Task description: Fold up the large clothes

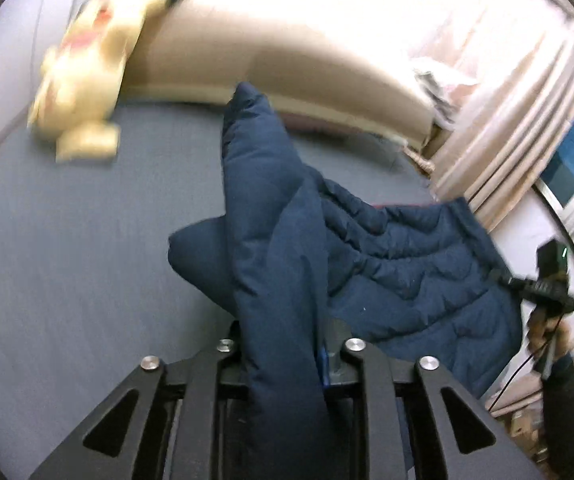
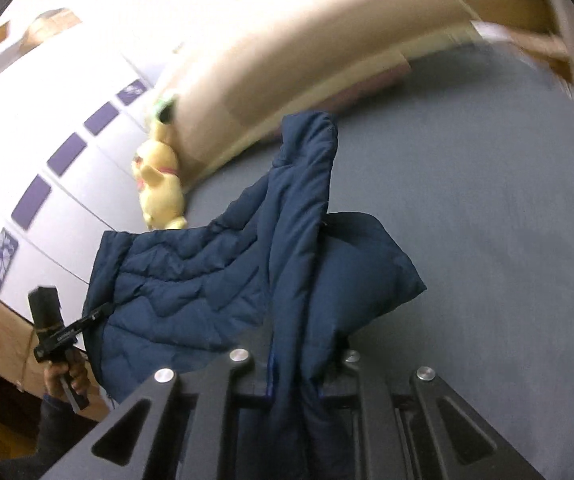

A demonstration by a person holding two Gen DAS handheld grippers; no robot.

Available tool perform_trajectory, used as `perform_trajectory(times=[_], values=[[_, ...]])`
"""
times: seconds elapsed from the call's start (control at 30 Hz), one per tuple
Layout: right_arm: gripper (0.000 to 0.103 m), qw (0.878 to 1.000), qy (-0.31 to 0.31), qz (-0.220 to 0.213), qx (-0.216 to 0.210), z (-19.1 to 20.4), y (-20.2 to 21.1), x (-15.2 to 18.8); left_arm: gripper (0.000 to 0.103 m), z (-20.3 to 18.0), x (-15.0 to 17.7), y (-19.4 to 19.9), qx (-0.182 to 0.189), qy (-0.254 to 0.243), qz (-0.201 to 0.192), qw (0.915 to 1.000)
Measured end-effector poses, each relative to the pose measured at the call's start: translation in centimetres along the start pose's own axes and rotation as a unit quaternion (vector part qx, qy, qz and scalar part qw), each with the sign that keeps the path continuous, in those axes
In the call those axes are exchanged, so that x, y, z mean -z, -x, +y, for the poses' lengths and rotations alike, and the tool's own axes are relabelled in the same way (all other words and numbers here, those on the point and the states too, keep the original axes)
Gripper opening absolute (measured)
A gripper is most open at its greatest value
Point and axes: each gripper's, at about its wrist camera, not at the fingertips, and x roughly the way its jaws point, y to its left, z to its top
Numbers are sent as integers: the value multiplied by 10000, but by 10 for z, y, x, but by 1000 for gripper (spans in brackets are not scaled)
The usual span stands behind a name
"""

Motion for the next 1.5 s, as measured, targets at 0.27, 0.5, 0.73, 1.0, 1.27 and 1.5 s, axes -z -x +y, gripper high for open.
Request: perform_trajectory(times=[0.27,0.5,0.73,1.0,1.27,1.5], values=[[74,9934,-933,-28,673,-76,-10,65,70,59,50,-20,-331,1068,90,9937],[74,9957,-463,-267,758,-41,-14,6,80,37,-8,8,-482,149,-654,9966],[40,9930,-348,294,1088,-48,-84,-21,74,31,-26,-77,-530,129,138,9984],[8,9867,275,-25,1605,-28,-74,-39,3,60,-41,-110,-1124,359,410,9922],[17,9821,-146,86,1879,-49,-88,-25,39,50,-47,-85,-1499,274,206,9881],[95,9736,218,-1127,1975,9,-12,-21,75,-46,-39,-40,-1521,-780,-734,9826]])
